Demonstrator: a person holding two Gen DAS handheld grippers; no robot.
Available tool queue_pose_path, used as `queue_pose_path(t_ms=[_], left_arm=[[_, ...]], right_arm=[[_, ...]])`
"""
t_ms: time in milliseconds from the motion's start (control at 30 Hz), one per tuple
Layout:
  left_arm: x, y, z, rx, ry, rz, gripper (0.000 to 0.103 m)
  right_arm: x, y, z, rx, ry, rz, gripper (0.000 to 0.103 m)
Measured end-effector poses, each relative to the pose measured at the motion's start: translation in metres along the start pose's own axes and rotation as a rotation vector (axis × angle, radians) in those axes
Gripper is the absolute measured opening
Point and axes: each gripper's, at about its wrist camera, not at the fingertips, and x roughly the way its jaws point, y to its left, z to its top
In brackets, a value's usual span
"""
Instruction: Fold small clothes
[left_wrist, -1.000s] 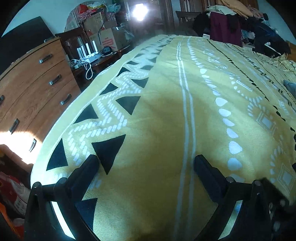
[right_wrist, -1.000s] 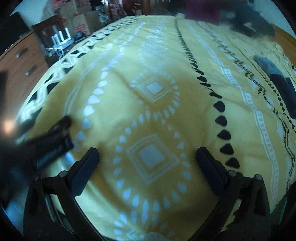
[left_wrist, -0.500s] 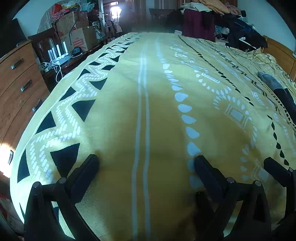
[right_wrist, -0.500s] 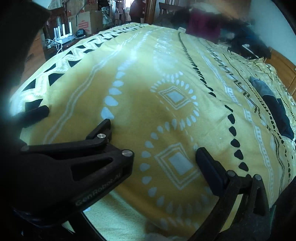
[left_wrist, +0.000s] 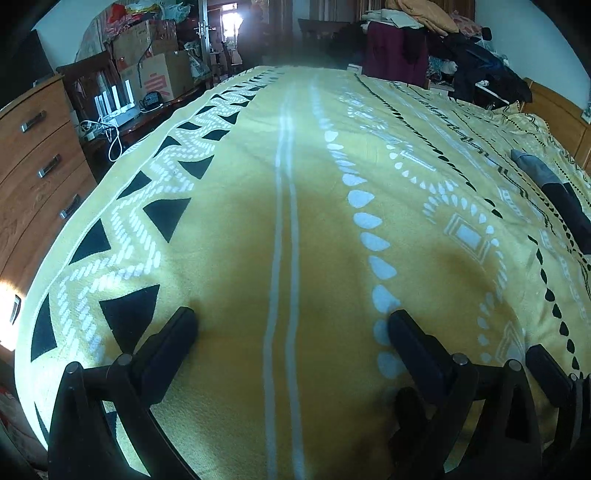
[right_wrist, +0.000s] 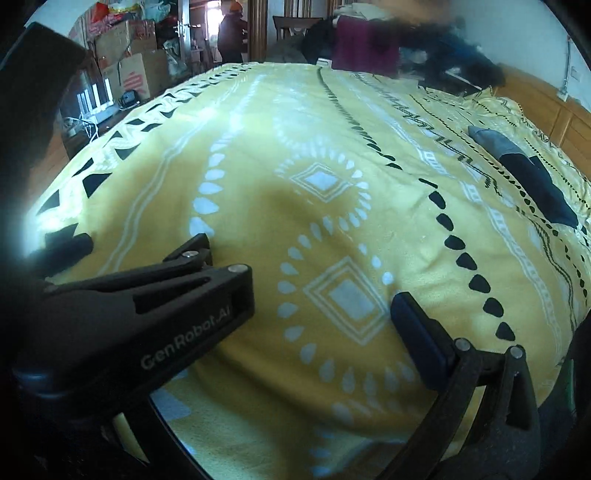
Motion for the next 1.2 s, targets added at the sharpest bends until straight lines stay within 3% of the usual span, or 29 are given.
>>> queue_pose_path(t_ms=[1200], left_arm=[[-0.0017, -0.0051, 0.0010, 0.019, -0.005, 0.018, 0.103]], right_arm=[[0.0018, -0.0027, 0.0007, -0.009, -0.001, 0.009, 0.103]])
